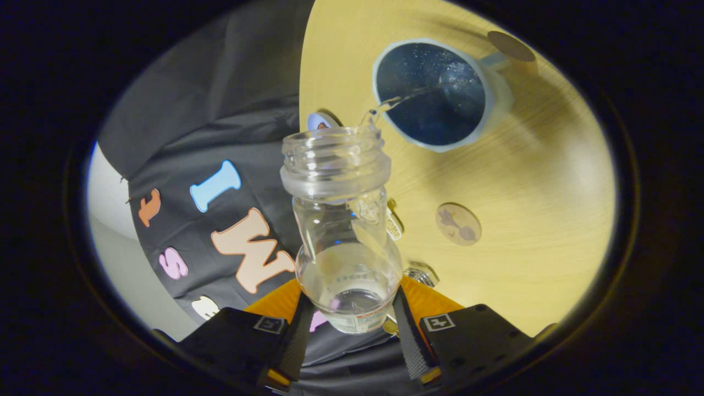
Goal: Take the bottle from table, then pour the juice into the cup, finally place the bottle on the coaster
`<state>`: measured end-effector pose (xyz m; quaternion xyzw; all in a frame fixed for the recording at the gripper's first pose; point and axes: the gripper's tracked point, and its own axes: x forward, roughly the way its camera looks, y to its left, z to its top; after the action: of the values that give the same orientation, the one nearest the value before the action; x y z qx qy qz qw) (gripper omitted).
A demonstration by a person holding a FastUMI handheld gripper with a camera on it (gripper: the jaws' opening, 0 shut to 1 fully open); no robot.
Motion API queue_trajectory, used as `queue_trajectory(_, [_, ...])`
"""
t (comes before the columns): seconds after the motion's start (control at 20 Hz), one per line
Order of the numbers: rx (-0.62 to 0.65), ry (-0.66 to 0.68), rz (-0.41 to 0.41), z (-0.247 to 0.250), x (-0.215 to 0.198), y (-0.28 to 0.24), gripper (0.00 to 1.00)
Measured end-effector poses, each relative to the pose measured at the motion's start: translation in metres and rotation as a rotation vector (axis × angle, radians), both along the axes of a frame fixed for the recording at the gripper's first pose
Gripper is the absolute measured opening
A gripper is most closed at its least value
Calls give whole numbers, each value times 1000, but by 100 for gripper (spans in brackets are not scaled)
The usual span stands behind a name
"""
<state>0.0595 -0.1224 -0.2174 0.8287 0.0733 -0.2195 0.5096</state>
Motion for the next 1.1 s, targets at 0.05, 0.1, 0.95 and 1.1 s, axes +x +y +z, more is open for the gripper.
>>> queue_trajectory(0.05, [4,0,-2,0,0,0,75])
queue_trajectory(0.1, [8,1,-4,0,0,0,75])
queue_trajectory(0.95, [74,-12,-32,7,11,0,75])
queue_trajectory(1.1, [90,-17,-43,8,11,-1,75])
